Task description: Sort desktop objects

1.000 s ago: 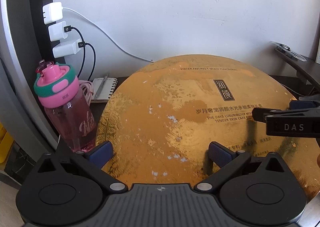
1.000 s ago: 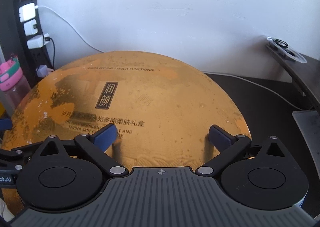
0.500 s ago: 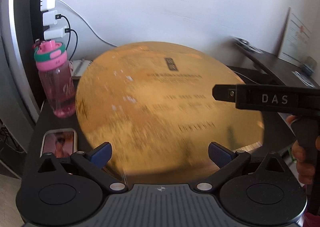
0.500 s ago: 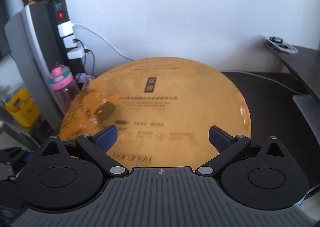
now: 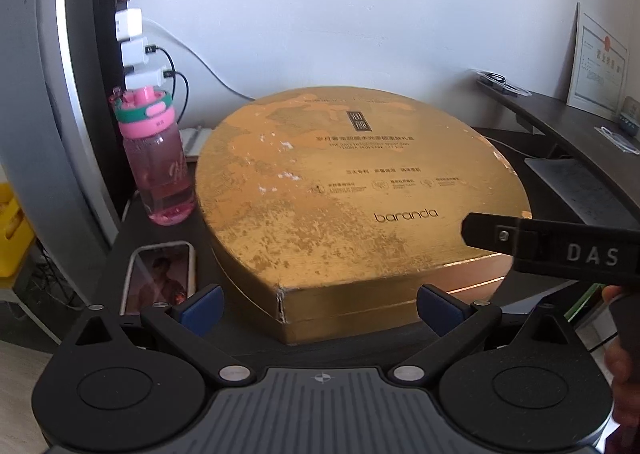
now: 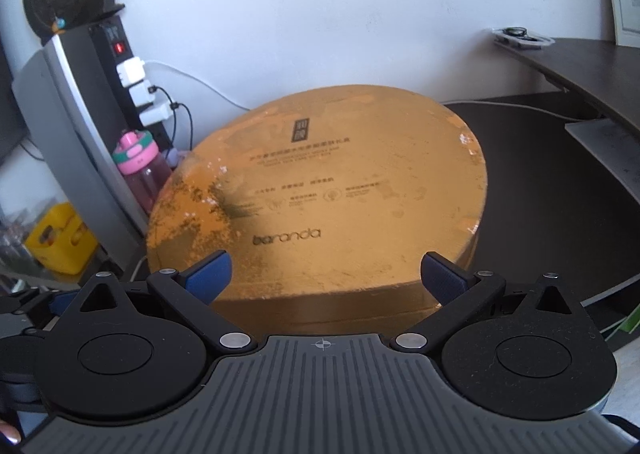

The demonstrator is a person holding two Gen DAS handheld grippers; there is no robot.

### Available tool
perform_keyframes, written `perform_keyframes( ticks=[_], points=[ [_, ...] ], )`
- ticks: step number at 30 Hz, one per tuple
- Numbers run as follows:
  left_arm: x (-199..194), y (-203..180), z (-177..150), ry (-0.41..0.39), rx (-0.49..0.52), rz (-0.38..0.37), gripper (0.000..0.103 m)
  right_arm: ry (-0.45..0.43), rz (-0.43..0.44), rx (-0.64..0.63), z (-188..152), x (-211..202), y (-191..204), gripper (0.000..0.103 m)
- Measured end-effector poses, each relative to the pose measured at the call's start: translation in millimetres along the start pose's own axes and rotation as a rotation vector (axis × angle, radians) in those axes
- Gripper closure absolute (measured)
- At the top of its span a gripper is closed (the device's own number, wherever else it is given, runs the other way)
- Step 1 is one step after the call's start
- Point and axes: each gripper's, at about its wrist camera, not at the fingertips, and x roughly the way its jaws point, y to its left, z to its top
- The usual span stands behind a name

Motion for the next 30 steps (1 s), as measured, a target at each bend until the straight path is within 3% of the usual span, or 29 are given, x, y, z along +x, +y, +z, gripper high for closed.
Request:
perform_keyframes(
  ticks=[10, 21, 24, 30],
  points=[
    [14.4, -27.9, 18.5, 0.012, 0.019, 0.133, 0.001, -0.125, 0.094, 0.093, 6.4, 4.6, -13.7, 0.000],
    [39.0, -80.3, 34.5, 0.036, 0.082, 0.260, 0.001, -0.238, 0.222, 0.121, 17.2, -19.3, -51.4, 0.000],
    [42.5, -91.4, 39.3, 0.038, 0.084, 0.287, 0.001, -0.256, 0.213, 0.120, 17.8, -21.7, -59.6, 0.000],
    [36.6, -107.9, 52.0, -0.014, 0.097, 0.318, 0.001, -0.291, 0.280, 0.182, 20.8, -24.1, -86.6, 0.000]
  ],
)
